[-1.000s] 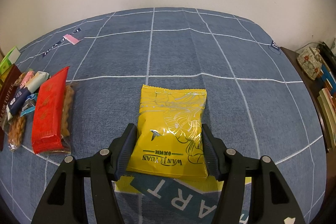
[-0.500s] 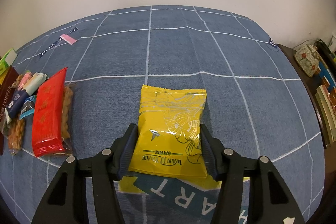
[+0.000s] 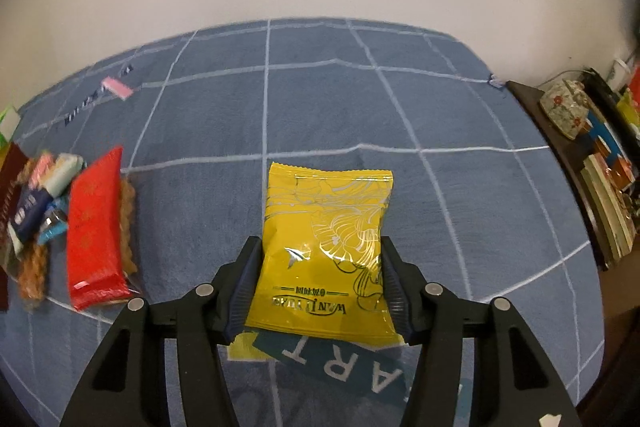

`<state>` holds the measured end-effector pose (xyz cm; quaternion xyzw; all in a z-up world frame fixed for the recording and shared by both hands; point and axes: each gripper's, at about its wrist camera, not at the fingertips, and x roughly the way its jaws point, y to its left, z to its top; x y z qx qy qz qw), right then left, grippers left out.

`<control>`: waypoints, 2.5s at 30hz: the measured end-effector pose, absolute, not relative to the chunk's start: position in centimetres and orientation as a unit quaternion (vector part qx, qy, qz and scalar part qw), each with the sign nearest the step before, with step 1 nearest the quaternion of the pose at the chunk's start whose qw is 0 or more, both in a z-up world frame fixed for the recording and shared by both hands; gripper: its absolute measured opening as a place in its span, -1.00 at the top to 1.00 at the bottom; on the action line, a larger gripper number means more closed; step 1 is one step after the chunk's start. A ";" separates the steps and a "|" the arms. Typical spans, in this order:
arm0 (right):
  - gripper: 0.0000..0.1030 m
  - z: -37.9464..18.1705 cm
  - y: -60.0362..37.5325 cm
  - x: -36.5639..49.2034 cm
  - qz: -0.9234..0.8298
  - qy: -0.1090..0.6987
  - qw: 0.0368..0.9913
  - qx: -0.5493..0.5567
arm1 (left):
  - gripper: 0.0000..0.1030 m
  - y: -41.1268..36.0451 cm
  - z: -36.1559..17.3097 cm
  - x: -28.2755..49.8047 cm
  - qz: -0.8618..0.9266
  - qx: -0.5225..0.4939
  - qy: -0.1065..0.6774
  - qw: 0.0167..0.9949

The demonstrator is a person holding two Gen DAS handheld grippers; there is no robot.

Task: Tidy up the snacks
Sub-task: 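Carry the yellow bag into the gold tin and open the left gripper while the right holds its bag, then lower the yellow bag into the gold tin and open the right gripper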

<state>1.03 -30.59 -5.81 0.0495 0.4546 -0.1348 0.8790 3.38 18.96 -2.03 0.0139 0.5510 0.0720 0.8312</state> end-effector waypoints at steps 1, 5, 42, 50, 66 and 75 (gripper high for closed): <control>-0.02 -5.1 -30.4 0.9 -0.136 0.449 0.882 0.050 | 0.30 18.8 -1.7 3.1 0.072 0.015 0.542 0.837; -0.02 -2.5 -29.0 0.5 -0.127 0.432 0.892 0.051 | 0.09 18.7 0.4 2.1 0.080 0.017 0.501 0.862; -0.02 0.2 6.3 2.5 0.136 0.448 0.882 -0.048 | -0.09 28.2 -0.3 -4.6 0.222 -0.035 0.463 0.857; -0.02 -1.2 8.8 3.6 0.143 0.462 0.873 -0.069 | -0.09 29.6 -1.1 -4.4 0.232 -0.060 0.470 0.849; -0.03 -3.5 9.7 4.7 0.137 0.485 0.860 -0.080 | -0.09 29.8 -1.4 -4.5 0.238 -0.065 0.473 0.846; -0.06 -4.5 10.0 4.9 0.138 0.500 0.851 -0.081 | -0.09 29.4 -1.5 -4.4 0.229 -0.062 0.478 0.846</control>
